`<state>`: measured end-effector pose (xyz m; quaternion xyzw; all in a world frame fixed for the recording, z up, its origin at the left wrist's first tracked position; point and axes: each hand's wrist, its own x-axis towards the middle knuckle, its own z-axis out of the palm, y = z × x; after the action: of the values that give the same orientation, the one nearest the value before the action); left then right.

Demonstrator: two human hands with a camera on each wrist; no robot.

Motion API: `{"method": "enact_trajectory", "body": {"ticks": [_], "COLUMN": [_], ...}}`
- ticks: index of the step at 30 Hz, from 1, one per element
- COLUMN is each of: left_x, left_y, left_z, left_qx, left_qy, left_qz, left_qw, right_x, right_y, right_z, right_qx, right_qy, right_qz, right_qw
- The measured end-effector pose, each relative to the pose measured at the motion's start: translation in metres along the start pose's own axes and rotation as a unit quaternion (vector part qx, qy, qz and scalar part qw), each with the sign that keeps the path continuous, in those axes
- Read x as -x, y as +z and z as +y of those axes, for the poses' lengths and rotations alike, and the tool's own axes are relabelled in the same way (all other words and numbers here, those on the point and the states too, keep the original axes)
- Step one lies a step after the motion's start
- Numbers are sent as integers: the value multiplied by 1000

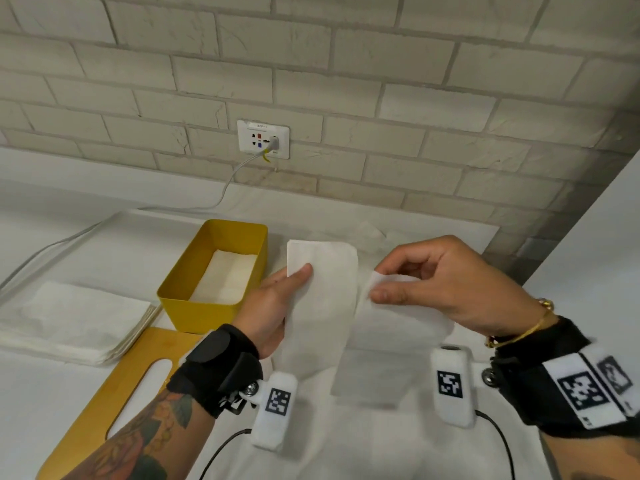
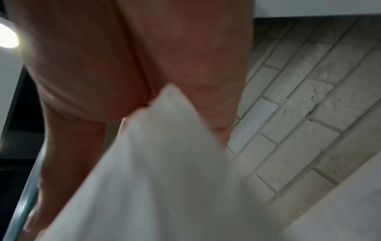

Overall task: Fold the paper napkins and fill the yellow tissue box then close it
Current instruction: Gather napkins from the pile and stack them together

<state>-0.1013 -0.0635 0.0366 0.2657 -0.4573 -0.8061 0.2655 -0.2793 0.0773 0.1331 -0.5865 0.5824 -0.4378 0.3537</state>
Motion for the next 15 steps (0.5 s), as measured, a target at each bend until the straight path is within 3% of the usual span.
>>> {"method": "enact_trajectory", "body": {"ticks": [6,15], "left_x": [5,5], "left_y": [18,22], "left_z": [-10,-23], "left_qx": [-29,-21], "left_qy": [-19,-33], "left_qz": [-69,-61], "left_qw": [997,997], "right_x": [-30,-42], "right_y": [14,18], "right_z": [13,17], "right_qx": [24,131], "right_qy": [60,97], "right_qz": [-48,7], "right_qw": [997,987]}}
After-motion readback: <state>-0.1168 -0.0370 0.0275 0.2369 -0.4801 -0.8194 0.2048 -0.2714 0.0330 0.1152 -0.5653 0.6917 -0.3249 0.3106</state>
